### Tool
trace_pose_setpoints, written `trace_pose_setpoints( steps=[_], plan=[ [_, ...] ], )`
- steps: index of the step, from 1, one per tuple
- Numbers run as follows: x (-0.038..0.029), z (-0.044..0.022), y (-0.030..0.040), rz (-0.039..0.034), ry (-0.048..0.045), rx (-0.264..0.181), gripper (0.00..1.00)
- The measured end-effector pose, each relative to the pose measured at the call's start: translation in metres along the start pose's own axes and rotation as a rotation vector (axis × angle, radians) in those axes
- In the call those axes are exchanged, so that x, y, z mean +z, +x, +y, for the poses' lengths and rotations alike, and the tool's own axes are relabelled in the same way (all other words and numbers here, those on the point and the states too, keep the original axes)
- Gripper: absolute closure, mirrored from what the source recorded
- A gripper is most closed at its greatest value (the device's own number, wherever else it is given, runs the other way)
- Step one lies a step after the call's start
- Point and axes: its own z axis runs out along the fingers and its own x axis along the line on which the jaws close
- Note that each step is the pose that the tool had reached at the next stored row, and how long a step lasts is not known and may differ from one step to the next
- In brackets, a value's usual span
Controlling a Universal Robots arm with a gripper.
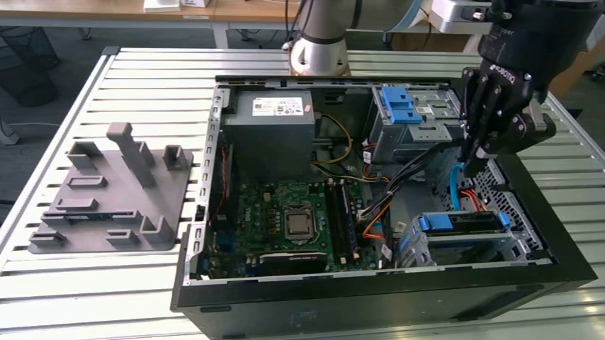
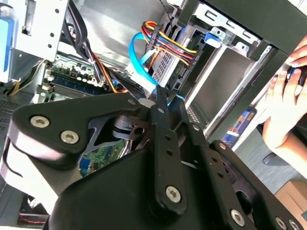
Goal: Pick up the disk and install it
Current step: 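Insert the second disk wire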
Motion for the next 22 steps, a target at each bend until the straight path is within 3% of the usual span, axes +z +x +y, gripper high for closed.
trace_pose_setpoints(
  steps=[7,11,13,15,16,21,22],
  plan=[
    [0.0063,0.0002,-0.0012,0.0264,0.0140,0.002,0.76],
    [0.0129,0.0004,-0.0025,0.0283,0.0178,0.003,0.76],
    [0.0154,0.0004,-0.0027,0.0283,0.0187,0.003,0.84],
    [0.0168,0.0004,-0.0016,0.0261,0.0187,0.003,0.84],
    [0.0174,0.0004,-0.0008,0.0186,0.0179,0.003,0.84],
    [0.0191,-0.0001,0.0046,-0.0699,0.0103,0.005,0.84],
    [0.0197,-0.0002,0.0059,-0.0849,0.0091,0.005,0.84]
  ],
)
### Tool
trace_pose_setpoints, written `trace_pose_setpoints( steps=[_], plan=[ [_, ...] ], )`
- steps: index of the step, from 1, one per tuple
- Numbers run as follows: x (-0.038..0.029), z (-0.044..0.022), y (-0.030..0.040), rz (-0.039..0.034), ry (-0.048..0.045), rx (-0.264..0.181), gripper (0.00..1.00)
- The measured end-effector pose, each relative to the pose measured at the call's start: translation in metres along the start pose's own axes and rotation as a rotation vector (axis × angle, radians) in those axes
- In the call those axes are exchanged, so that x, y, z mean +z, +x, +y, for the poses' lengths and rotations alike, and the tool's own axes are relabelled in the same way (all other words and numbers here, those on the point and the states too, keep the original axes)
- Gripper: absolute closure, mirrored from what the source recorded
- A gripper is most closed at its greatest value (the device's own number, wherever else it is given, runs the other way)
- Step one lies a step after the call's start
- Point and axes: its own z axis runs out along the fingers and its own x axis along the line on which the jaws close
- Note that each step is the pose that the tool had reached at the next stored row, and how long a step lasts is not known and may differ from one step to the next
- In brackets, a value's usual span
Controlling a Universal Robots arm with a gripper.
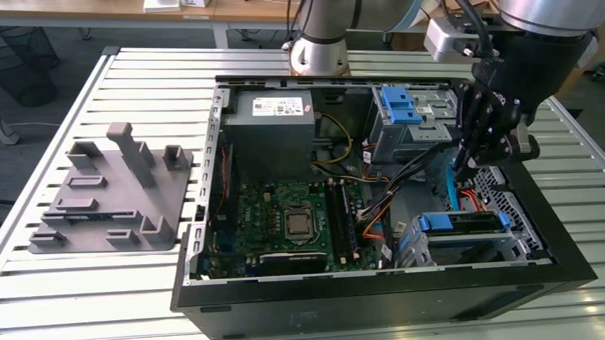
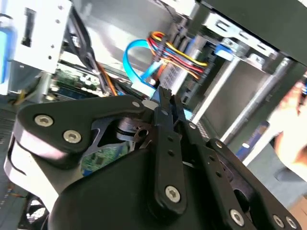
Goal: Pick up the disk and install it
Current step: 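Insert the second disk wire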
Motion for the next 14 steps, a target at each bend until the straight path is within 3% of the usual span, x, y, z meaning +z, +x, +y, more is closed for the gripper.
trace_pose_setpoints(
  steps=[2,3,9,14],
  plan=[
    [0.0014,-0.0003,0.0035,-0.0220,-0.0020,0.001,0.84],
    [0.0029,-0.0005,0.0064,-0.0272,-0.0023,0.001,0.84],
    [0.0104,-0.0017,0.0231,-0.0285,-0.0025,0.001,0.84],
    [0.0136,-0.0020,0.0276,-0.0290,-0.0025,0.001,0.84]
  ],
)
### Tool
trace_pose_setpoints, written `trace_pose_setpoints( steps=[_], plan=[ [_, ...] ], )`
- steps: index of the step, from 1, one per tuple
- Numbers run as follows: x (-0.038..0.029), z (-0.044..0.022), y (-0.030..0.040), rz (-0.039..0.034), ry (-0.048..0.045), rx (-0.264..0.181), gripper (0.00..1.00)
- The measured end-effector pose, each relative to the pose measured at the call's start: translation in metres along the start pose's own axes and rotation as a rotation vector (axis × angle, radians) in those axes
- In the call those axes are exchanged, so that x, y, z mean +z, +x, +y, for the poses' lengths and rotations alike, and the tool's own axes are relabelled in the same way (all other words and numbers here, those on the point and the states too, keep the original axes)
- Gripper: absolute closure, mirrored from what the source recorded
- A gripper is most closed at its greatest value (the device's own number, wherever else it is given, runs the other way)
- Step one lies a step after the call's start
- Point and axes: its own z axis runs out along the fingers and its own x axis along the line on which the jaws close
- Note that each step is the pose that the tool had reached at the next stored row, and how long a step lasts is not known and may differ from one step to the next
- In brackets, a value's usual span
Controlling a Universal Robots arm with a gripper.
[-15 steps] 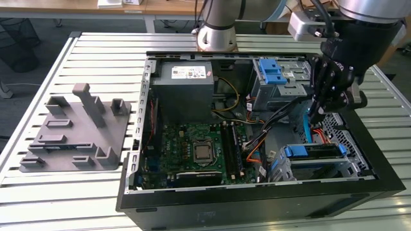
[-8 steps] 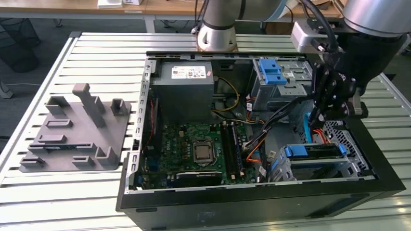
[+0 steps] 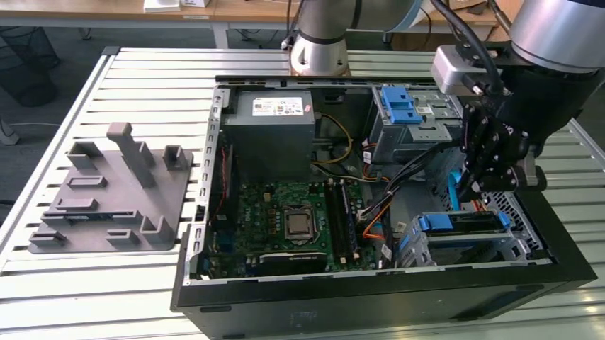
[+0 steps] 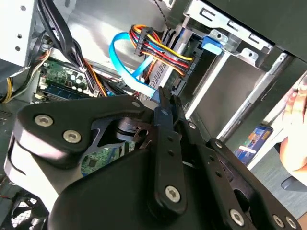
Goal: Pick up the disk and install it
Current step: 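Insert the second disk wire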
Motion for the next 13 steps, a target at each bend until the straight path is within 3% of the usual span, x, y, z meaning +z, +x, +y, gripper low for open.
trace_pose_setpoints(
  steps=[1,4,6,7,13],
  plan=[
    [0.0002,0.0000,0.0001,-0.0073,-0.0008,0.000,0.84],
    [0.0007,0.0000,0.0000,-0.0606,-0.0054,0.002,0.84],
    [0.0018,0.0000,0.0004,-0.0827,-0.0072,0.002,0.84],
    [0.0026,0.0000,0.0012,-0.0874,-0.0076,0.003,0.84],
    [0.0094,-0.0015,0.0201,-0.0919,-0.0081,0.003,0.84]
  ],
)
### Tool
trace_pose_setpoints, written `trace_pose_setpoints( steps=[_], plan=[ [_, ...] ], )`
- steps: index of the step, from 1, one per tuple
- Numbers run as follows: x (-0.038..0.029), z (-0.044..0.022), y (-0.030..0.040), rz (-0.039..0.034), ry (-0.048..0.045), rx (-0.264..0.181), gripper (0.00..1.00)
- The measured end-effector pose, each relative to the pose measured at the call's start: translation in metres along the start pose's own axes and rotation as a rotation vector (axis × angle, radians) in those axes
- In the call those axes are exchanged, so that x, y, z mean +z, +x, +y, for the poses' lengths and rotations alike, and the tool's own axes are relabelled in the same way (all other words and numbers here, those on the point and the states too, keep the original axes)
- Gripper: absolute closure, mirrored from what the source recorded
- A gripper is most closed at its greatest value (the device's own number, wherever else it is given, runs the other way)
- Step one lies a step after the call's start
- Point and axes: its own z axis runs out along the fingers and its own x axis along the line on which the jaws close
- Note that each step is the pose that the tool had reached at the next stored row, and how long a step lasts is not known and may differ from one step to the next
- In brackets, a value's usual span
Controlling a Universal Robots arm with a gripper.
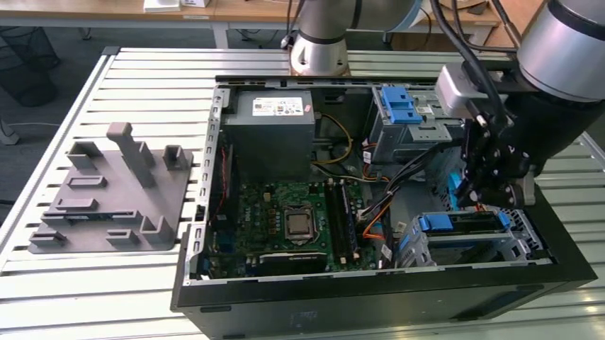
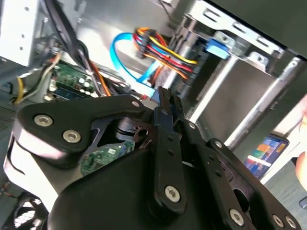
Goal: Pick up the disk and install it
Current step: 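Insert the second disk wire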
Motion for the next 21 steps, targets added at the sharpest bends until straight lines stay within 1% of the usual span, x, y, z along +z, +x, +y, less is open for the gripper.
trace_pose_setpoints(
  steps=[2,5,9,14,18,21],
  plan=[
    [0.0013,-0.0004,0.0046,-0.0020,-0.0002,0.000,0.84],
    [0.0024,-0.0026,0.0080,-0.0064,-0.0015,0.000,0.84],
    [0.0036,-0.0061,0.0088,-0.0075,-0.0041,0.000,0.84],
    [0.0053,-0.0070,0.0119,-0.0081,-0.0046,0.001,0.84],
    [0.0067,-0.0080,0.0124,-0.0082,-0.0051,0.002,0.84],
    [0.0081,-0.0087,0.0124,-0.0100,-0.0059,0.002,0.84]
  ],
)
